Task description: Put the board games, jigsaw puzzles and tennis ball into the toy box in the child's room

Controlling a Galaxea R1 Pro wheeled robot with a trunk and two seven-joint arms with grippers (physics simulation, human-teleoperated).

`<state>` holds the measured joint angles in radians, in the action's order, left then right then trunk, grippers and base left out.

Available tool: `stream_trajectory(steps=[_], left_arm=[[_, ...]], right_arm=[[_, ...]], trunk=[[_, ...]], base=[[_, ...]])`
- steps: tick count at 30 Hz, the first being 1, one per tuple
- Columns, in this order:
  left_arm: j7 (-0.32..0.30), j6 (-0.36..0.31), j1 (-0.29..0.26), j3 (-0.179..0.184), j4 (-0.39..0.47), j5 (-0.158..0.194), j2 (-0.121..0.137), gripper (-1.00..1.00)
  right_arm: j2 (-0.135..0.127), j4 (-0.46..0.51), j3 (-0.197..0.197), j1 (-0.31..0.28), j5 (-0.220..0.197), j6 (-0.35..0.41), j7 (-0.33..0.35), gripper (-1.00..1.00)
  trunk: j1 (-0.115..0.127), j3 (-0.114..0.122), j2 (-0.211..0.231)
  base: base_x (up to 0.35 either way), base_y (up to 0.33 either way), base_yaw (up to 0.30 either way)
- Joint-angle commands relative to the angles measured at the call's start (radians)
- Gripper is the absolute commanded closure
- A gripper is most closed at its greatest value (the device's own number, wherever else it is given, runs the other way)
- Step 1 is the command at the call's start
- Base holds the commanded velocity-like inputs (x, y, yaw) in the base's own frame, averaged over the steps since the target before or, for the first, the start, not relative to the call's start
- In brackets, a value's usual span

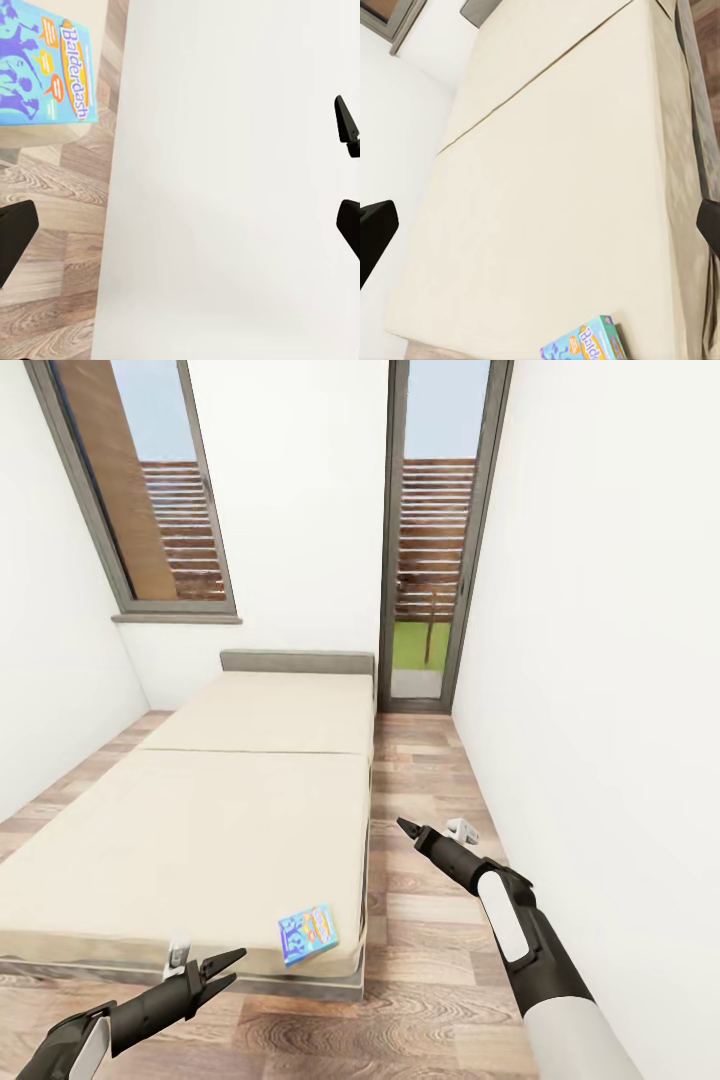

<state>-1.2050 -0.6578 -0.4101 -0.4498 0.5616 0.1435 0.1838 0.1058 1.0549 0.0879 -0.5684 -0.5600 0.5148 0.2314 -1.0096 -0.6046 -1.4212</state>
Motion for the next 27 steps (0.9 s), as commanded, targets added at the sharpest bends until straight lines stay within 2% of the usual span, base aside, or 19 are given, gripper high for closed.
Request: stream_trajectory(steps=[1,27], left_arm=[[-0.002,-0.009,0.000,-0.001,0.000,0.002,0.000,-1.00],[-0.004,-0.011,-0.001,-0.001,0.000,0.002,0.002,-1.00]], right_arm=[[0.001,0.001,0.004,-0.001,-0.003,0.007,0.003,-1.00],[0.001,0.000,0.004,-0.001,-0.003,0.005,0.003,-1.00]], trunk=[[-0.004,-0.004,-0.008],[-0.104,-0.086,-0.190]], base=[[0.000,0.000,0.000],[0.000,0.000,0.000]])
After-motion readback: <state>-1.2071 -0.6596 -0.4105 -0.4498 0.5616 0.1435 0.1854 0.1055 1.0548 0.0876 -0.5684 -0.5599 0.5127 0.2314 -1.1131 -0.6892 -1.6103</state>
